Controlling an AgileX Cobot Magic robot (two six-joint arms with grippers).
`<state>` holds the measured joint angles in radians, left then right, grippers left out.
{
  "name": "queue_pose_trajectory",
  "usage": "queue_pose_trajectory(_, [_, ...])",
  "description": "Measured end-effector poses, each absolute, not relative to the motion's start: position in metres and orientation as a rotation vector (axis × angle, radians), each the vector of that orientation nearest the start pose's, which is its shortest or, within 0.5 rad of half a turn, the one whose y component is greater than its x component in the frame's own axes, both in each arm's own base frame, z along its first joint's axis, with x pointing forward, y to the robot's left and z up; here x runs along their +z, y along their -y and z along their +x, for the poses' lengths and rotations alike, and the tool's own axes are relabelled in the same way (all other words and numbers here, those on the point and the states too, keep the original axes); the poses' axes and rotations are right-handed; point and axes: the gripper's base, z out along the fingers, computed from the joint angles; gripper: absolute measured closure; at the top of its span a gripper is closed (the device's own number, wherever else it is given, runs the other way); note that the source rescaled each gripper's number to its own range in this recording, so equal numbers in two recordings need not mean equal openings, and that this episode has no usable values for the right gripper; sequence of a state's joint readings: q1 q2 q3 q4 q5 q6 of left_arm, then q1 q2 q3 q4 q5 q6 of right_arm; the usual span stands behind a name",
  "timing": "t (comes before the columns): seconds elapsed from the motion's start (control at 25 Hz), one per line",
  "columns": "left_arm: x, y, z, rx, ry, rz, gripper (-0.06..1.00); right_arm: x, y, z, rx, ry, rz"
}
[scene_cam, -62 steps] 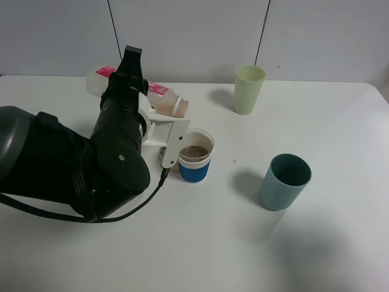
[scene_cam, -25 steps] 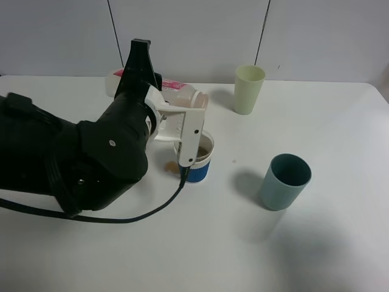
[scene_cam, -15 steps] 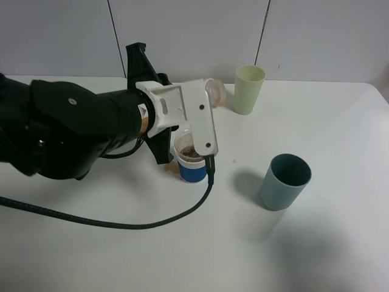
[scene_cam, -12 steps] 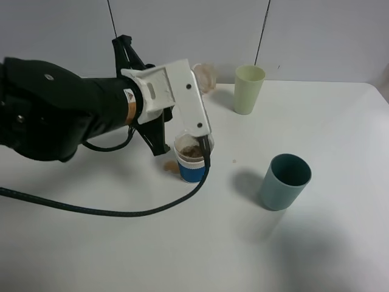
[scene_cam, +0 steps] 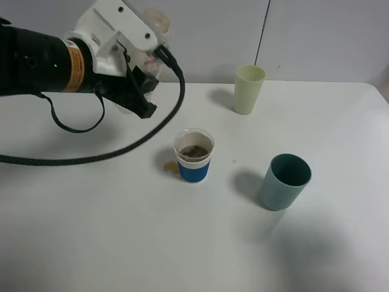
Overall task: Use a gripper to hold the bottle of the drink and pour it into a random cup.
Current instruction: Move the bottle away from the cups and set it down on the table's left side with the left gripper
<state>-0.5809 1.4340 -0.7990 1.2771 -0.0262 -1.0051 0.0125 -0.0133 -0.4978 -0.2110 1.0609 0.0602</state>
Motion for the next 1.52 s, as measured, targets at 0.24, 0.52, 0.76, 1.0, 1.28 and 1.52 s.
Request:
queue_pose_trajectory(0.24, [0.258, 0.134, 0.274, -0.415, -1.898, 0.643, 0.94, 0.278, 0.017, -0.007, -0.206, -2.021, 0.059])
queue_pose_trajectory(0.52, [0.258, 0.100, 0.282, -0.429, -1.774, 0.653, 0.94, 0.278, 0.017, -0.007, -0.206, -2.021, 0.059])
queue_pose_trajectory(0.76, [0.236, 0.072, 0.288, -0.436, -1.756, 0.647, 0.94, 0.278, 0.017, -0.007, -0.206, -2.021, 0.059])
queue_pose_trajectory(1.0, [0.204, 0.055, 0.301, -0.512, -1.763, 0.609, 0.94, 0.278, 0.017, -0.007, -0.206, -2.021, 0.059])
queue_pose_trajectory(1.28, [0.160, 0.052, 0.312, -0.487, -1.767, 0.722, 0.94, 0.278, 0.017, -0.007, -0.206, -2.021, 0.059])
queue_pose_trajectory(1.52, [0.134, 0.053, 0.318, -0.461, -1.734, 0.756, 0.94, 0.278, 0.017, -0.007, -0.206, -2.021, 0.059])
